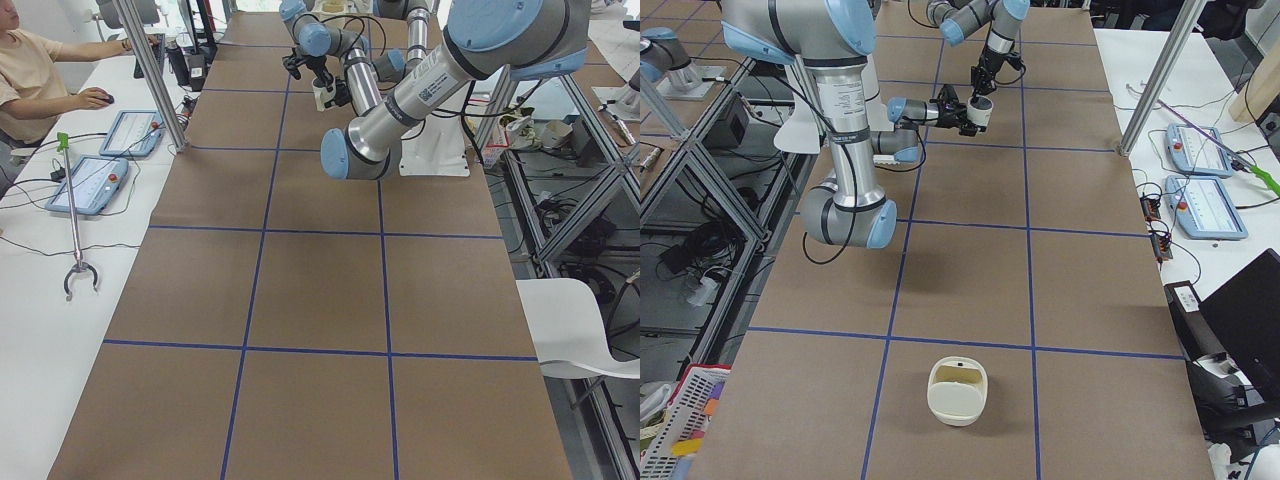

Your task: Left arm hands cup to right arm to dump lemon

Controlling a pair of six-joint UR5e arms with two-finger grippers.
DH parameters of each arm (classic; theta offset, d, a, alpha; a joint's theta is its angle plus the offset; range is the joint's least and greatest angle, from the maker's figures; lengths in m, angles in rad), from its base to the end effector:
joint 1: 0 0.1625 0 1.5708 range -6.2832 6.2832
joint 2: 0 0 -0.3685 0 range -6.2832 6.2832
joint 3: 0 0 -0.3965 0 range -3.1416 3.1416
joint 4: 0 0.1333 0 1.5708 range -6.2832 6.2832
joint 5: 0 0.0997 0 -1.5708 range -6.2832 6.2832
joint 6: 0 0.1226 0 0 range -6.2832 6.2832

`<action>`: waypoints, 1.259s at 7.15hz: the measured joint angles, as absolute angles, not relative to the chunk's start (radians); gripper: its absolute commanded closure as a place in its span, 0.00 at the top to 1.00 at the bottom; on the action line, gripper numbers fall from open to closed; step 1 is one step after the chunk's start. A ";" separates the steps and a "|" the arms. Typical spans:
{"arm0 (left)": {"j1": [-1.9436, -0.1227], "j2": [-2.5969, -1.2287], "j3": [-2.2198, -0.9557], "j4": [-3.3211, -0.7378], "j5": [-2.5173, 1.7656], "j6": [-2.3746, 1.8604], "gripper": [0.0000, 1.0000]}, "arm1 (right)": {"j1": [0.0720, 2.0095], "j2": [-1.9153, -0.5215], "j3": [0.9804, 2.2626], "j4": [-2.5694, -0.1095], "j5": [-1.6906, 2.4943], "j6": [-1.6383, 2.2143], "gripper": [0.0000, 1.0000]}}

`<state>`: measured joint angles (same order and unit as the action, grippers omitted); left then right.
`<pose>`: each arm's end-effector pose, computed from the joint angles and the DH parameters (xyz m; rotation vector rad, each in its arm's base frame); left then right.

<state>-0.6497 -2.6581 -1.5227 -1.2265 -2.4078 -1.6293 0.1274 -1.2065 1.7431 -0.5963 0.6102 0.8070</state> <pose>0.4971 -0.4307 -0.0088 -0.5783 0.8602 -0.3536 -0.5140 -0.3015 0.2088 1.2539 -0.8952 0.2194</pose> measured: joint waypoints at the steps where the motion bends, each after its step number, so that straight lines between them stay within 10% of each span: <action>1: -0.651 -2.660 -1.529 -1.236 -2.406 -1.629 1.00 | 0.128 -1.209 1.741 -0.598 0.611 0.807 0.22; 9: -0.765 -2.621 -1.608 -1.250 -2.393 -1.615 1.00 | 0.282 -1.428 1.756 -0.499 0.652 0.864 0.11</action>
<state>-0.7646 -2.6211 -1.6075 -1.2500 -2.3931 -1.6148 0.2819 -1.4282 1.7559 -0.4987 0.6518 0.8642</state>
